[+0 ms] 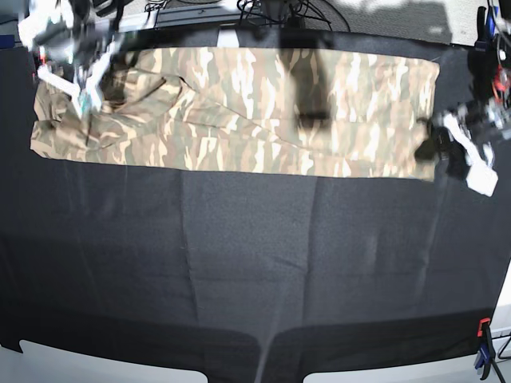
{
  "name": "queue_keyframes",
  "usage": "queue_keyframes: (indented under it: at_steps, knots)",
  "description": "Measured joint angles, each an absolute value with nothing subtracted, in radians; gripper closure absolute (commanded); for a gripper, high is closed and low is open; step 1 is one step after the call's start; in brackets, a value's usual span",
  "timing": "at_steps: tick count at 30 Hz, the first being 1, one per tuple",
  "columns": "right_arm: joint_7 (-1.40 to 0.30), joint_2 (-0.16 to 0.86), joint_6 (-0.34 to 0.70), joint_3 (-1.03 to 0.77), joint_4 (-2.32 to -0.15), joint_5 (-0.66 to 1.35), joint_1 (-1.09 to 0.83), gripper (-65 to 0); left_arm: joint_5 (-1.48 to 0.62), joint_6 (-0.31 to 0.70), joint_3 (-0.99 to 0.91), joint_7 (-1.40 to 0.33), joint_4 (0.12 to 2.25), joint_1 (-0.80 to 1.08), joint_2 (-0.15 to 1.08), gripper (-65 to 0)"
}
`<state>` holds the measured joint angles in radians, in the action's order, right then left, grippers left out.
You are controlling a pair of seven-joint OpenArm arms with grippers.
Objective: Layout the t-shirt on the table in an organized manner, then fold the t-shirt properly
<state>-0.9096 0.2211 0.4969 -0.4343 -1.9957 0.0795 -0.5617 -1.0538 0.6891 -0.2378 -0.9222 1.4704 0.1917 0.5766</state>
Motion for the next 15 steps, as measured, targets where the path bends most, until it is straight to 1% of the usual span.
queue_keyframes:
  at_steps: [6,10,12,13,15]
  knots:
    - [-0.915,0.221,0.498,-0.443,-1.919,0.053,-0.441,0.0,-1.053,0.689,-0.238,-0.971,1.470,0.209,0.579,0.0]
    - [-0.941,0.221,0.498,-0.488,-1.912,0.054,-0.432,0.0,-1.118,0.689,-0.238,-1.041,1.470,0.210,0.582,0.0]
    - [-0.980,0.219,0.502,-0.527,-1.912,0.053,-0.435,0.0,-1.157,0.689,-0.238,-1.056,1.470,0.210,0.582,0.0]
    - [-0.987,0.219,0.529,-0.549,-1.912,0.059,-0.435,0.0,-1.156,0.689,-0.238,-1.056,1.470,0.210,0.582,0.0]
    - [-1.012,0.220,0.602,-0.596,-1.911,0.158,-0.448,0.0,-1.156,0.689,-0.238,-1.046,1.470,0.210,0.582,0.0]
